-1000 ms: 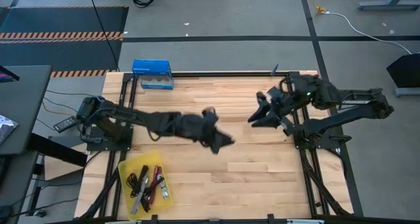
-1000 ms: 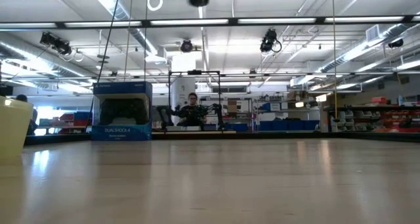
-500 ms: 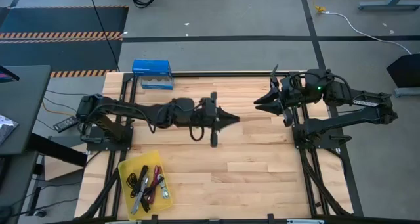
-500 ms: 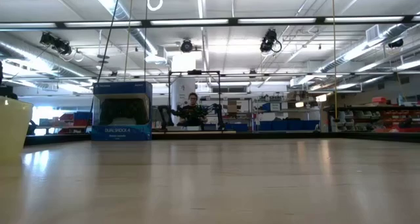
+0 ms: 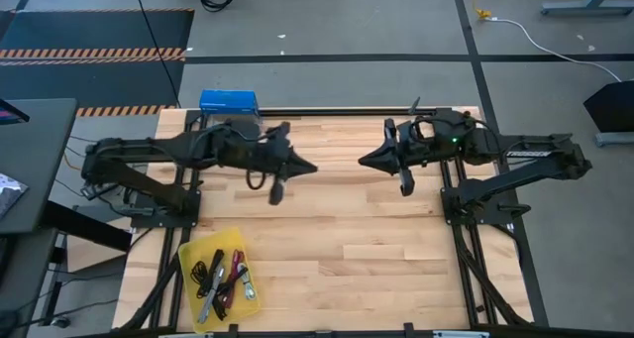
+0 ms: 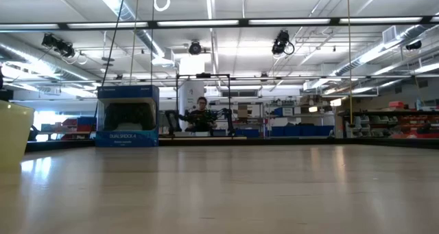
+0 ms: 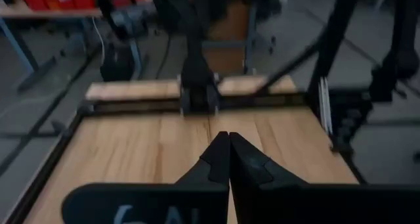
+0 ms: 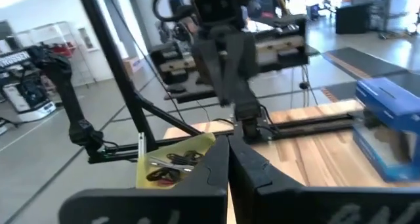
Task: Pick and place USB-C Cables
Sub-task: Move the yellow bin to the center of the table
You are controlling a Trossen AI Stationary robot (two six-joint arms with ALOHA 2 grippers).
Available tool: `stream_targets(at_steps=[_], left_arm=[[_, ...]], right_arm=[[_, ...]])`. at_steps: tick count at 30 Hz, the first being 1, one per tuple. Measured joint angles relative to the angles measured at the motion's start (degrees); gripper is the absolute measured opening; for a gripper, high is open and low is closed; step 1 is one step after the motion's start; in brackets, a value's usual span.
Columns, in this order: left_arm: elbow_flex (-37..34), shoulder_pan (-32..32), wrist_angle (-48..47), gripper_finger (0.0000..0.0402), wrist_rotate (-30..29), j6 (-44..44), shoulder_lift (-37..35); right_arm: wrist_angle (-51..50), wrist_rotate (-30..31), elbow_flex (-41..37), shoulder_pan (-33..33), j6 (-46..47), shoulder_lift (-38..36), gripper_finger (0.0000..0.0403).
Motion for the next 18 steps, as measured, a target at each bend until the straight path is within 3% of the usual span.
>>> stream_targets(at_steps=[6,13,18], left_arm=[[0.0,-0.5,-7.3,0.0001,-1.9,1.9,-4.5],[0.0,-0.4,-7.8,0.0001,-3.2,1.8,-6.3],[0.0,-0.4,-13.0,0.0001,-3.3,0.2,-8.4]], right_arm=[[-3.2,2.4,0.0,-0.1,-0.7,-3.7,0.0003],[-10.2,5.5,0.0,-0.1,-0.5,-9.9,0.0002],[-14.6,6.6,0.0,-0.1,0.8,-14.6,0.0002]])
